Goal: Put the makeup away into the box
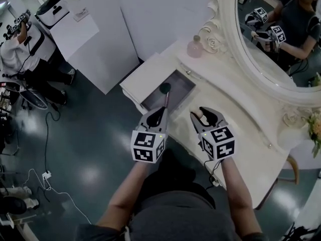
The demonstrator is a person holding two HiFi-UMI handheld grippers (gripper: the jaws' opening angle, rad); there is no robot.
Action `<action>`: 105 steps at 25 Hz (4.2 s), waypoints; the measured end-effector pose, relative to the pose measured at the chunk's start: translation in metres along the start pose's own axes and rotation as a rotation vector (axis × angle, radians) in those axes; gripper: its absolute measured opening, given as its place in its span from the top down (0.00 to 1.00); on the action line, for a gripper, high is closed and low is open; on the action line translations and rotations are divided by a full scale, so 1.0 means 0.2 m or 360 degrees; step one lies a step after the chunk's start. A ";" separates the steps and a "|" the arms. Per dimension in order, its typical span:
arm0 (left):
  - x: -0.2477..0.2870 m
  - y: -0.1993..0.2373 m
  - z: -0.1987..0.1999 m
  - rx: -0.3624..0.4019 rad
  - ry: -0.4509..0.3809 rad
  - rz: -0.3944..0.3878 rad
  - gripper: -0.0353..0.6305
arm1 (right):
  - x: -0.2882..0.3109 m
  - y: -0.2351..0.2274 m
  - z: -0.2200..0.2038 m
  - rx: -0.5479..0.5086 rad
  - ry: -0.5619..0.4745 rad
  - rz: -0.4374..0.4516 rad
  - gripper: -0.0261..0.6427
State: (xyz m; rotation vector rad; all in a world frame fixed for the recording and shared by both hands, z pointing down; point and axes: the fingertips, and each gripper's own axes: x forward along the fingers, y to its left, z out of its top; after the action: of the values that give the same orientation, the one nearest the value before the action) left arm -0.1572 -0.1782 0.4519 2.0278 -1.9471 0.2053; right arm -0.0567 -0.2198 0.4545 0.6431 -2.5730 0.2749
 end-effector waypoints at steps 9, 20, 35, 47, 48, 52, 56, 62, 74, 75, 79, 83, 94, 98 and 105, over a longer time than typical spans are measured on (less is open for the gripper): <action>0.01 0.27 0.00 -0.0036 0.0004 0.0032 0.94 | 0.29 0.01 0.09 -0.0026 0.0095 -0.0063 0.73; 0.04 0.48 0.03 -0.0112 -0.0017 0.0077 0.94 | 0.57 -0.03 0.12 -0.0187 0.0269 -0.0075 0.73; 0.04 0.65 0.06 -0.0148 -0.0043 0.0146 0.94 | 0.82 0.32 0.02 -0.0702 0.0497 0.0227 0.73; -0.02 0.73 0.04 -0.0177 -0.0058 0.0234 0.94 | 0.88 0.42 -0.11 -0.0898 0.0702 0.0326 0.73; -0.03 0.73 0.04 -0.0178 -0.0056 0.0237 0.94 | 0.88 0.42 -0.12 -0.0908 0.0724 0.0324 0.73; -0.03 0.74 0.03 -0.0188 -0.0054 0.0244 0.94 | 0.89 0.43 -0.15 -0.0973 0.0799 0.0307 0.72; -0.04 0.75 0.03 -0.0189 -0.0053 0.0251 0.94 | 0.89 0.43 -0.18 -0.1028 0.0844 0.0304 0.71; -0.05 0.75 0.02 -0.0181 -0.0050 0.0249 0.94 | 0.89 0.44 -0.18 -0.1019 0.0844 0.0308 0.69; -0.05 0.74 0.03 -0.0162 -0.0045 0.0223 0.94 | 0.86 0.43 -0.10 -0.0731 0.0718 0.0362 0.66; -0.05 0.74 0.03 -0.0160 -0.0045 0.0221 0.94 | 0.86 0.42 -0.10 -0.0699 0.0701 0.0358 0.66; -0.05 0.73 0.04 -0.0152 -0.0045 0.0209 0.94 | 0.83 0.40 -0.06 -0.0543 0.0612 0.0315 0.70; -0.04 0.71 0.05 -0.0139 -0.0047 0.0198 0.94 | 0.79 0.37 0.03 -0.0409 0.0466 0.0254 0.74; -0.04 0.67 0.10 -0.0097 -0.0065 0.0165 0.94 | 0.58 0.26 0.32 -0.0069 0.0015 0.0082 0.90; -0.03 0.66 0.12 -0.0074 -0.0072 0.0156 0.94 | 0.50 0.21 0.38 0.0031 -0.0108 0.0023 0.95; -0.02 0.63 0.15 -0.0046 -0.0080 0.0148 0.94 | 0.37 0.14 0.45 0.0131 -0.0261 -0.0037 0.95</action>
State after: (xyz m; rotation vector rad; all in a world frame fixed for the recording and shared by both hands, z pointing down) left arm -0.2854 -0.1856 0.4388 1.9438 -2.0652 0.1479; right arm -0.1625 -0.2508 0.4106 0.7533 -2.7199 0.3342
